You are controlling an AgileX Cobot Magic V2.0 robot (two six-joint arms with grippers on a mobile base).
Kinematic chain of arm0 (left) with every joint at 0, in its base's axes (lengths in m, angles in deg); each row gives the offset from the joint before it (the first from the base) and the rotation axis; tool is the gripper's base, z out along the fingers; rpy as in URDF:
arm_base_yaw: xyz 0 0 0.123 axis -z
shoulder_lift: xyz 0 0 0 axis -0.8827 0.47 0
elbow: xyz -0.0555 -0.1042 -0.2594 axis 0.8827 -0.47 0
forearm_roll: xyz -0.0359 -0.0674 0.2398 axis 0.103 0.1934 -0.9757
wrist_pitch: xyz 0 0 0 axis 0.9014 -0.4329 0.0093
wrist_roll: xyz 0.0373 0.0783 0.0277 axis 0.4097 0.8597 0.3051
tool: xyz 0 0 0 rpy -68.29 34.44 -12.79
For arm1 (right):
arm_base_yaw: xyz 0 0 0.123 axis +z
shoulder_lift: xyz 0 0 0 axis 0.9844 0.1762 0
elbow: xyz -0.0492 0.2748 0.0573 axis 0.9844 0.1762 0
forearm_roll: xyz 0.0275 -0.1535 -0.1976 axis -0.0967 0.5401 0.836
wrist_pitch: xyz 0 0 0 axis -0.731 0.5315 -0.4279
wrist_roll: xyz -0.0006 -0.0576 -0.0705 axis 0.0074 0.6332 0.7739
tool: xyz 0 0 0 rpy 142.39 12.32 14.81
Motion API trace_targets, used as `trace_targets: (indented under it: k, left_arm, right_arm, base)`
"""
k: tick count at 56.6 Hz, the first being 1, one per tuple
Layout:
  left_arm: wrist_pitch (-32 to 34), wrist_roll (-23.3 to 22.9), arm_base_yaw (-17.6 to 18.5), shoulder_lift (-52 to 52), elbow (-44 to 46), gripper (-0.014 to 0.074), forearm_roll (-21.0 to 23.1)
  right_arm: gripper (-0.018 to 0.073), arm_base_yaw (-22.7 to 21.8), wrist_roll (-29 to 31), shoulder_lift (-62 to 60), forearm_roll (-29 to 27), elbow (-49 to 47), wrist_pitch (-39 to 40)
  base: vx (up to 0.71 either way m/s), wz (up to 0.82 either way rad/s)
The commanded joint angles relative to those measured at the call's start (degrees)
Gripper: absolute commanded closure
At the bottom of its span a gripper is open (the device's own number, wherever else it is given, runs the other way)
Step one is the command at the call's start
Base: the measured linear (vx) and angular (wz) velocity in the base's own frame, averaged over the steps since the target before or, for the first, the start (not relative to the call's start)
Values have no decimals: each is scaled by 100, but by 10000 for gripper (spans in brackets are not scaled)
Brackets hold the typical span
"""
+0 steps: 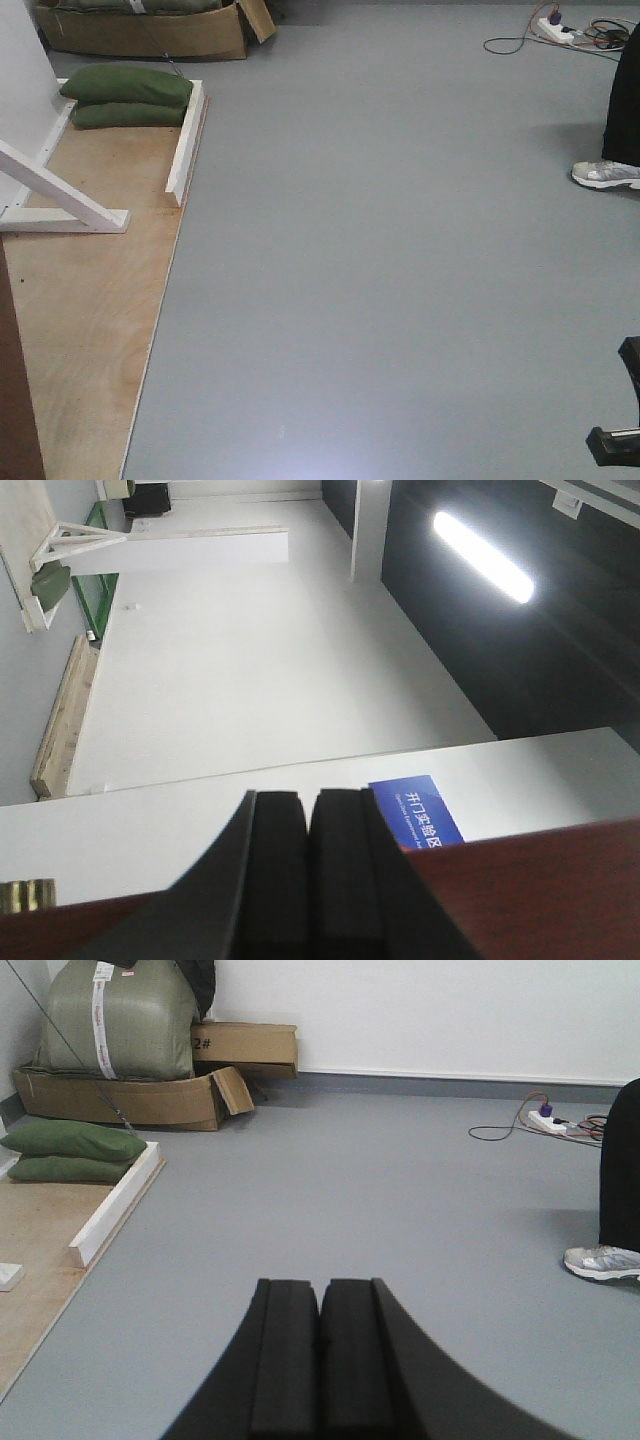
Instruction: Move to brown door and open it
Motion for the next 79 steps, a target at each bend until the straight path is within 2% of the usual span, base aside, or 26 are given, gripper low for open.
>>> trace_targets:
  k: [1,22,30,40,43,48,64,79]
  left_arm:
    - [-469,-13,1,-103,219,603,-307]
    - [-1642,-13,21,-171,219,603,-473]
    - [-2170,-13,21,-197,219,603,-1020]
    - [-2773,-13,87,-202,219,603,-2015]
    - [-2788,-13,233,-202,219,603,-2337]
    - [-2788,-13,475,-202,219,603,-2636]
    - [-2788,-13,1577,-185,219,603,-3837]
    - [-2796,-13,2310,-20,219,603,-5601]
  right_arm:
    - [559,11,31,-66,35,22,472]
    - [559,11,31,-66,35,22,472]
    - [559,11,31,-66,35,22,472]
    - [559,11,31,-66,35,22,472]
    - [559,11,31,-66,35,22,472]
    - [559,11,31,-66,35,22,472]
    - [559,11,31,-66,35,22,472]
    - [559,11,31,-66,35,22,472]
  base:
    - [0,0]
    - [0,0]
    - [0,0]
    - [0,0]
    - [0,0]
    - [0,0]
    - [0,0]
    - [0,0]
